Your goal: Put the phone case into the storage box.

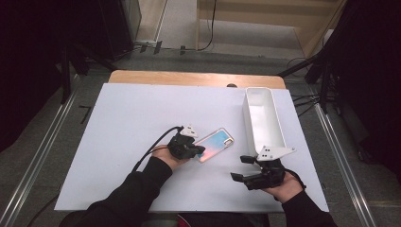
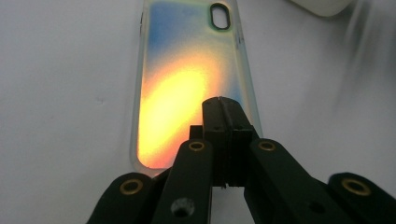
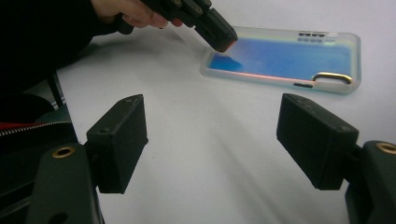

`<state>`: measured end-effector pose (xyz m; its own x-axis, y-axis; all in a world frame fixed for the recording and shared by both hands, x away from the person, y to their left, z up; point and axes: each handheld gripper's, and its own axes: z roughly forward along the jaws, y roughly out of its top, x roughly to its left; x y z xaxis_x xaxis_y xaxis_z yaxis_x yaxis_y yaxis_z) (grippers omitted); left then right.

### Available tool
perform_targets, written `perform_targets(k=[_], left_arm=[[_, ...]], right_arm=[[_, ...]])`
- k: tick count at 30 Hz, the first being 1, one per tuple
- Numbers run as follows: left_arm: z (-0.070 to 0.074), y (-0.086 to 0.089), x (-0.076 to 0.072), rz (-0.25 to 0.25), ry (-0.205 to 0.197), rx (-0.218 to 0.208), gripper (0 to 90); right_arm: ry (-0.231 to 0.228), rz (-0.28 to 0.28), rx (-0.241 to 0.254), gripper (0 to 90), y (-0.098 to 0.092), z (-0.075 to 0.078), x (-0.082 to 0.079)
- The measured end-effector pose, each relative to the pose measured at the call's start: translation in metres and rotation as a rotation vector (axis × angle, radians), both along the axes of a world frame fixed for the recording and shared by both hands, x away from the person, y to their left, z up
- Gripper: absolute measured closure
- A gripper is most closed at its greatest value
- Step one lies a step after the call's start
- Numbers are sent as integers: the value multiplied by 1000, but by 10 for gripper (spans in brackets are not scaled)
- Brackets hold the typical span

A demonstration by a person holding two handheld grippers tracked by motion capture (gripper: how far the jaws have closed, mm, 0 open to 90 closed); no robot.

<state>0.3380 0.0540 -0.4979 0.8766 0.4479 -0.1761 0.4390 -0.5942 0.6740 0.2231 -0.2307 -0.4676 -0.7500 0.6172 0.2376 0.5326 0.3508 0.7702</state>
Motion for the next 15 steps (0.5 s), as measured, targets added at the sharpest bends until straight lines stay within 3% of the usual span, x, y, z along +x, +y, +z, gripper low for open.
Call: perform_targets(k=[8, 15], left_arm=[[-4, 4, 2, -2, 22, 30, 888], [-4, 7, 1, -2, 33, 26, 888]], right_arm=[[-7, 3, -3, 232, 0, 0, 0], [-1, 10, -2, 232, 1, 0, 0]])
